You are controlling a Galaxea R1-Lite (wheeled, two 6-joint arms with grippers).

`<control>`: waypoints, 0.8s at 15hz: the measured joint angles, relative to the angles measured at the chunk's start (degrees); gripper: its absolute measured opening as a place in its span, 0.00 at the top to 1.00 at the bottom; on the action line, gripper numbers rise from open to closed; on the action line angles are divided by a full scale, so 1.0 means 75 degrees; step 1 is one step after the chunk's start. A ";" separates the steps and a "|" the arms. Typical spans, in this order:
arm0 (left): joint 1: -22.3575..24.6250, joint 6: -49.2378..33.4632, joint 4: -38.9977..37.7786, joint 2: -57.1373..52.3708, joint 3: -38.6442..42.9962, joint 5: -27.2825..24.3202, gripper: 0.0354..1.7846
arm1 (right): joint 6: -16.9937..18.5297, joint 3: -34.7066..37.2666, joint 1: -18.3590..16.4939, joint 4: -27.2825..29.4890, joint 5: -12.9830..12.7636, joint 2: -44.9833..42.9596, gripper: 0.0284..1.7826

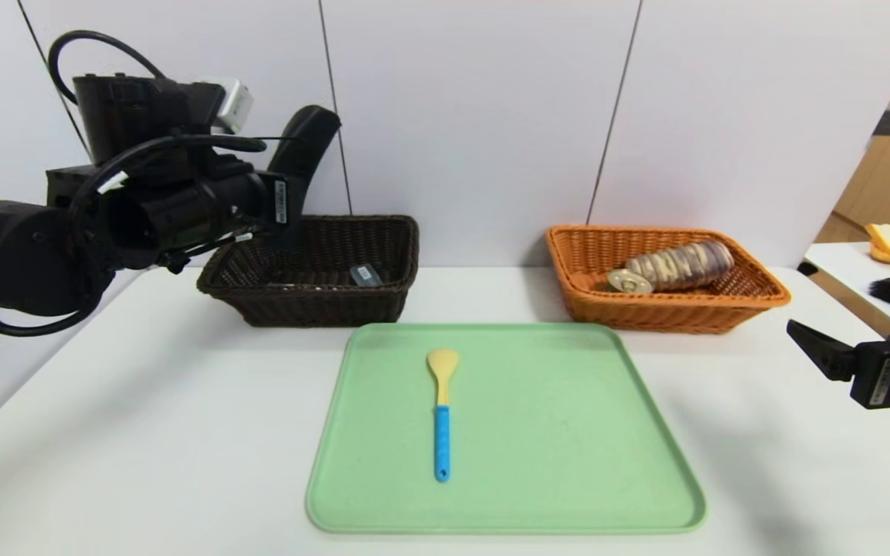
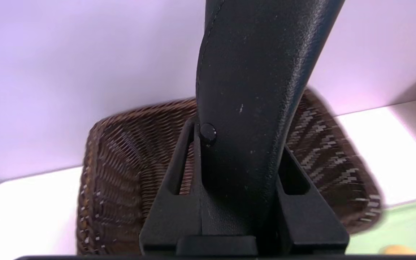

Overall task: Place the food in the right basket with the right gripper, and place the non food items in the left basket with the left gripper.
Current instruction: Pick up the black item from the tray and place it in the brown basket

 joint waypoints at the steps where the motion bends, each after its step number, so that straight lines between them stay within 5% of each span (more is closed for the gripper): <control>1: 0.0172 0.0008 0.0018 0.0228 -0.0102 -0.0026 0.75 | 0.0000 -0.0034 0.0000 -0.0005 0.0000 0.0047 0.05; 12: 0.0969 -0.0018 -0.0224 0.2349 -0.1099 -0.0062 0.76 | 0.0015 -0.0213 0.0000 -0.0016 -0.0003 0.0414 0.05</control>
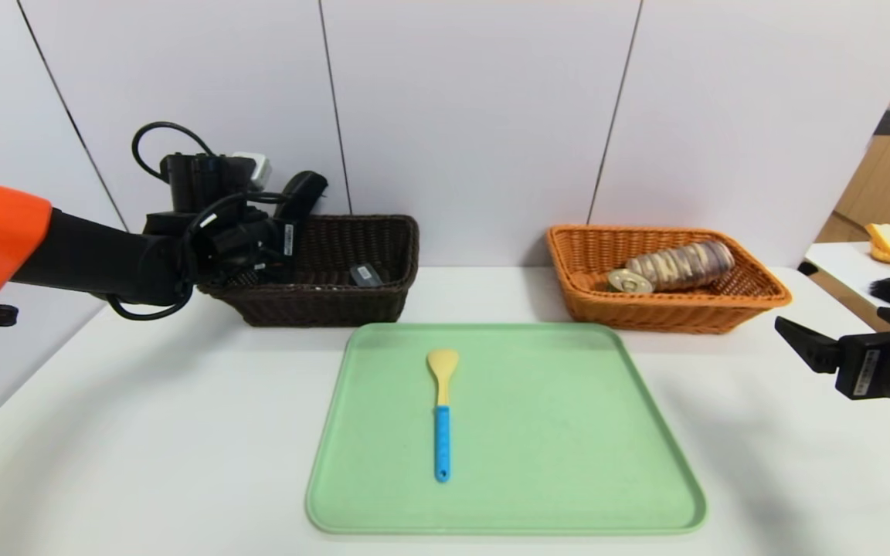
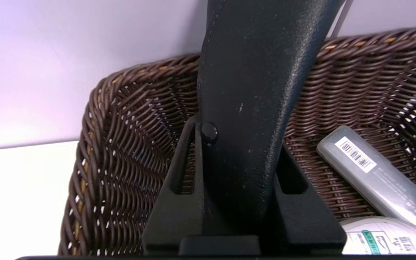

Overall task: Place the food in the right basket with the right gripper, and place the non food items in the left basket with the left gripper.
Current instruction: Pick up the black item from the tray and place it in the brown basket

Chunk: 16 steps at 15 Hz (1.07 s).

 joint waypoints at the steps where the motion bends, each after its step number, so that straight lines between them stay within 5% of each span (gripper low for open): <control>1: 0.0026 0.0003 -0.0002 0.0037 0.0000 0.0003 0.76 | -0.0003 0.0000 0.0000 0.0002 0.0000 0.0023 0.05; 12: 0.0078 -0.0076 -0.0541 0.0073 0.0067 -0.0117 0.76 | -0.0015 -0.0013 0.0000 -0.0572 -0.0003 0.0408 0.05; 16: 0.0072 -0.0093 -0.0577 0.0036 0.0078 -0.0117 0.49 | -0.0015 -0.0016 0.0000 -0.0572 0.0003 0.0416 0.05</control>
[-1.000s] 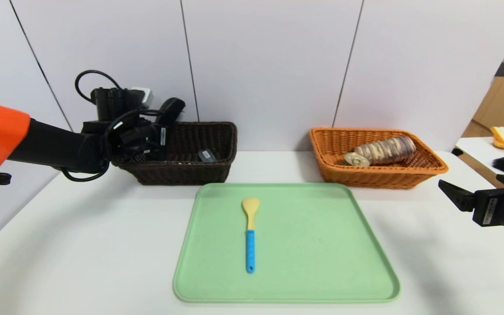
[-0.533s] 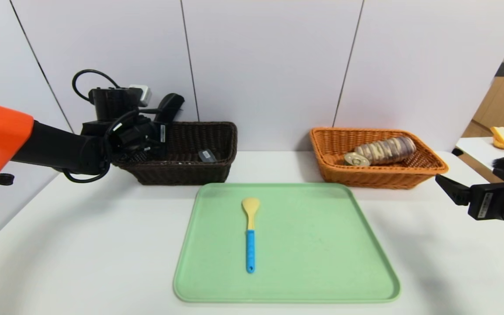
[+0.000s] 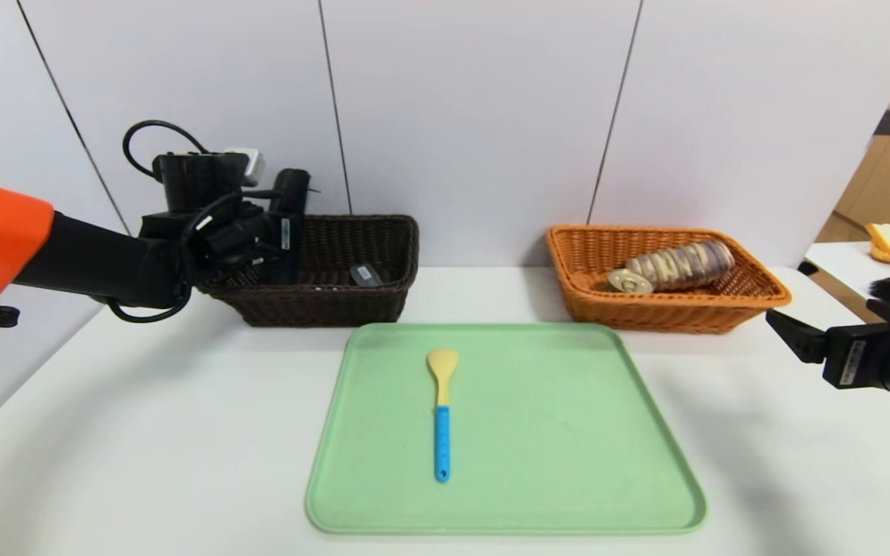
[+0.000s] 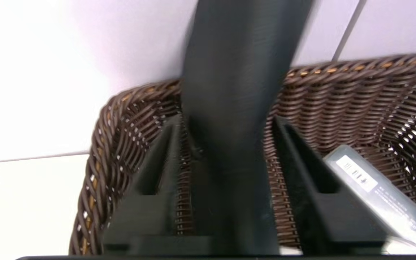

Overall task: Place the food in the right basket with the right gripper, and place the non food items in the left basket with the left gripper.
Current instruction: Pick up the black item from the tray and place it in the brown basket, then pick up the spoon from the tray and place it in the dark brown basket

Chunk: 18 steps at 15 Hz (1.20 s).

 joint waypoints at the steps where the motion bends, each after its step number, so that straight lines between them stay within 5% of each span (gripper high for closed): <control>1: 0.0000 -0.0044 0.0000 -0.0029 0.0011 -0.0002 0.43 | 0.0003 0.0000 0.0000 0.0000 -0.0007 0.0003 0.05; 10: -0.0325 -0.0172 0.0143 -0.1656 0.0120 -0.0759 0.17 | 0.0023 0.0008 -0.0055 0.0000 -0.0015 -0.0033 0.05; 15: -0.2269 -0.0375 0.0662 -0.3064 0.0449 -0.0759 0.11 | 0.0021 0.0125 -0.0102 0.0000 -0.0008 -0.0166 0.05; 18: -0.3644 -0.1474 0.1035 -0.3491 0.0845 -0.0236 0.09 | 0.0011 0.0268 -0.0128 0.0003 -0.0008 -0.0291 0.05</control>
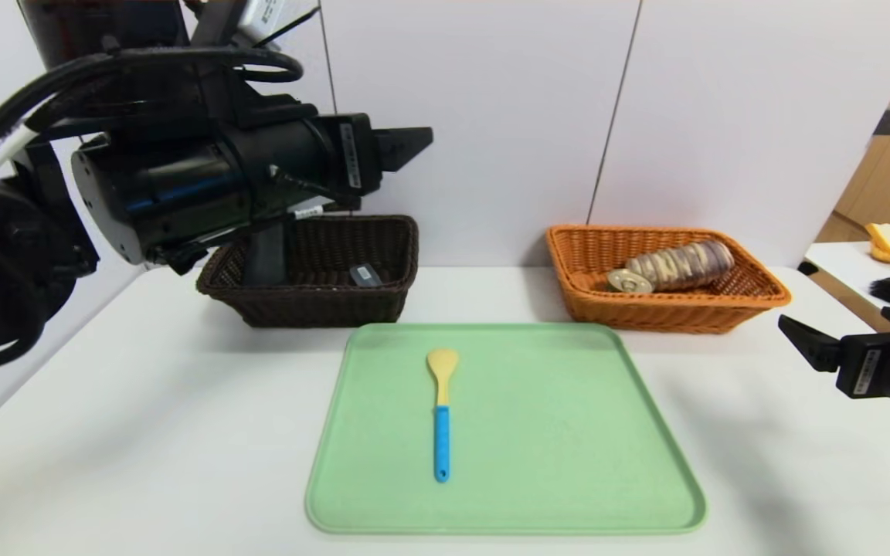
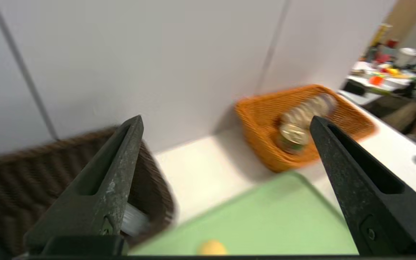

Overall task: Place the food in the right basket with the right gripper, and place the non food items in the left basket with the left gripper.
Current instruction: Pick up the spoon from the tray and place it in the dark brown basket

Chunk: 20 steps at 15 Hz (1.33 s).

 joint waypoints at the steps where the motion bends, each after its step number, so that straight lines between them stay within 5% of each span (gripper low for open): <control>1: -0.0263 -0.0323 0.0390 -0.0073 0.0138 0.0224 0.08 | 0.0000 0.0041 0.0000 0.0000 -0.0003 -0.0041 0.05; 9: -0.1408 -0.0148 0.4792 0.0294 0.0463 0.0699 0.06 | -0.0034 0.0099 -0.0002 0.0011 0.0000 -0.0179 0.05; 20: -0.1653 0.0088 0.4008 0.2059 0.0382 0.1460 0.06 | -0.0008 0.0297 -0.0002 0.0000 0.0002 -0.0176 0.05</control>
